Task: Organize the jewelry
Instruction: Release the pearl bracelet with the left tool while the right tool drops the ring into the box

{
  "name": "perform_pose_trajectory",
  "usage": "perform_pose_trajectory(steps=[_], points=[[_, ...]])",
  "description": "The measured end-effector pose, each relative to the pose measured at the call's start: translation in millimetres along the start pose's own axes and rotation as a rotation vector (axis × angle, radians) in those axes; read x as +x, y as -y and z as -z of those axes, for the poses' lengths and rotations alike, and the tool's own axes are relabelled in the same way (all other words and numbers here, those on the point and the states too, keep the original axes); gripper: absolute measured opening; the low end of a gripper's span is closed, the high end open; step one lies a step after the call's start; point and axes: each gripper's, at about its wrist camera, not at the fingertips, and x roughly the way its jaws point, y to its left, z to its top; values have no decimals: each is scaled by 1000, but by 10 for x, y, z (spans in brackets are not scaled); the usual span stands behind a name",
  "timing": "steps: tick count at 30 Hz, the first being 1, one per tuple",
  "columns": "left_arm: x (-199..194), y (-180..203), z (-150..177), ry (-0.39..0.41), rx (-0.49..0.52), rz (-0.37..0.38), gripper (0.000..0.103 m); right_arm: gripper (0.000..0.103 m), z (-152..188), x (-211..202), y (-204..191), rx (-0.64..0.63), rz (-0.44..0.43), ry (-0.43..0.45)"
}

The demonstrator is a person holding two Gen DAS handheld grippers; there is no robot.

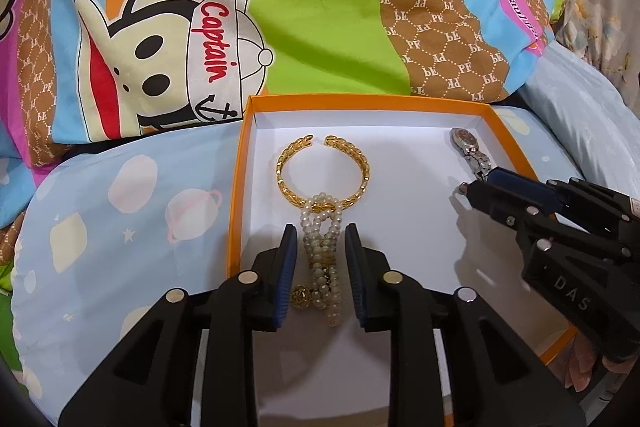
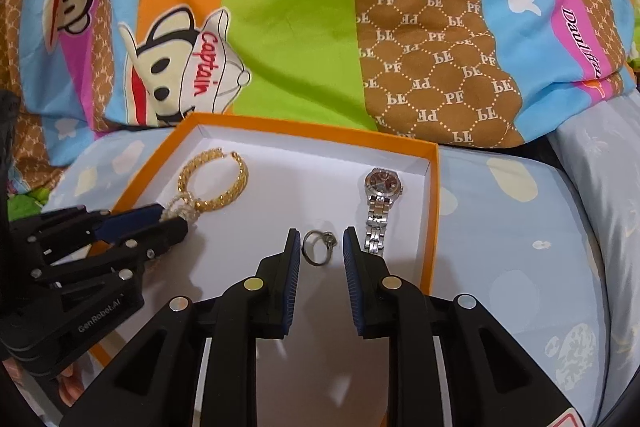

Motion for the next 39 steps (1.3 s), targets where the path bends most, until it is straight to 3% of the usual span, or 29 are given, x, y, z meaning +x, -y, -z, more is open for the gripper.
perform_pose_trajectory(steps=[3,8,12,17,22,29,35,39], points=[[-118,-9,-2,49,-14,23,49,22,-36,-181,69,30,-20,62],[-427,-34,-26,155,-19,19,50,22,-50,-489,180,64,-29,122],[-712,-120,12,191,-56,50,50,22,64,-838,190,56,-14,165],[-1223,-135,288,229,-18,34,50,22,354,-1347,101,14,14,213],[-1607,-198,708,208,-13,32,51,25,813,-1826,-30,-7,40,245],[-1806,-264,1419,116,-32,44,58,31,1500,-2217,-81,28,77,225],[-1865,-227,1927,82,-68,54,61,40,2091,-2344,-65,87,80,189],[-1828,-148,2122,64,-91,79,67,40,2365,-2289,-158,62,85,158]])
